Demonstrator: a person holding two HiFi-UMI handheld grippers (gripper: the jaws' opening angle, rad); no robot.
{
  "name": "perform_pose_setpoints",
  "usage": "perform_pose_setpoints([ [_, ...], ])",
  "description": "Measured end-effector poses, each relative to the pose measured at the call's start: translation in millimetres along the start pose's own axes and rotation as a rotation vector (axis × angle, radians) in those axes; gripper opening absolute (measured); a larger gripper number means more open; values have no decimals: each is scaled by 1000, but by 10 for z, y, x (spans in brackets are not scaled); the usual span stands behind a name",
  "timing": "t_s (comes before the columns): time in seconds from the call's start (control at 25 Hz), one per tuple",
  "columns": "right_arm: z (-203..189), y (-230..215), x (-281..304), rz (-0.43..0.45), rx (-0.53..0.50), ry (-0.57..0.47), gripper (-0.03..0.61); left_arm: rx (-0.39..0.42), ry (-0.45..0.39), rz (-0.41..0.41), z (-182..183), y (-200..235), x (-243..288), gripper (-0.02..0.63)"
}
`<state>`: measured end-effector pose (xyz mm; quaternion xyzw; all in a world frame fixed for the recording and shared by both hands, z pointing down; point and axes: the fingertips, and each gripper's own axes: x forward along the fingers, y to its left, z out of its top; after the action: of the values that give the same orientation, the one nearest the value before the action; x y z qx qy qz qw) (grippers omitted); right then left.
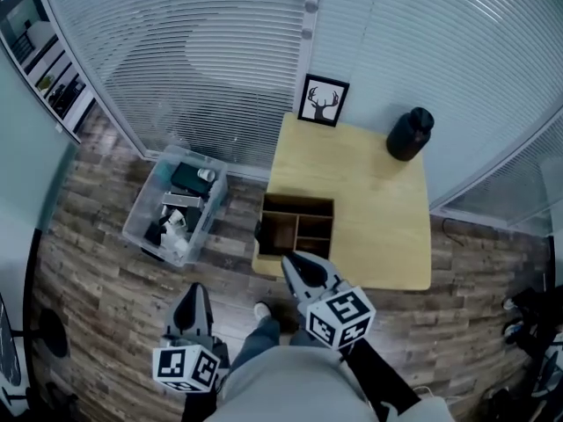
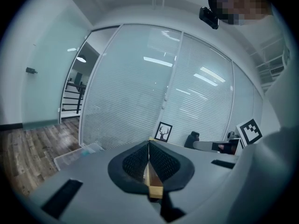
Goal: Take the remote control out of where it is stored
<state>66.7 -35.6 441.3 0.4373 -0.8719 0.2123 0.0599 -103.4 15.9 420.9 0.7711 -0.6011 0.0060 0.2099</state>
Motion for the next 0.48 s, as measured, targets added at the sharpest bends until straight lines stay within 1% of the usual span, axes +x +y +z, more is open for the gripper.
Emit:
perform_pose_setpoints([
  [0.2, 15, 54, 230, -2, -32, 20, 6, -1, -7, -1, 112, 234, 95, 9],
  [0.44, -35, 7, 379, 17, -68, 64, 9, -13, 2, -20, 114, 189, 223, 9],
  [0.48, -49, 4, 403, 26, -74, 73, 22, -14, 4, -24, 108, 180, 243, 9],
])
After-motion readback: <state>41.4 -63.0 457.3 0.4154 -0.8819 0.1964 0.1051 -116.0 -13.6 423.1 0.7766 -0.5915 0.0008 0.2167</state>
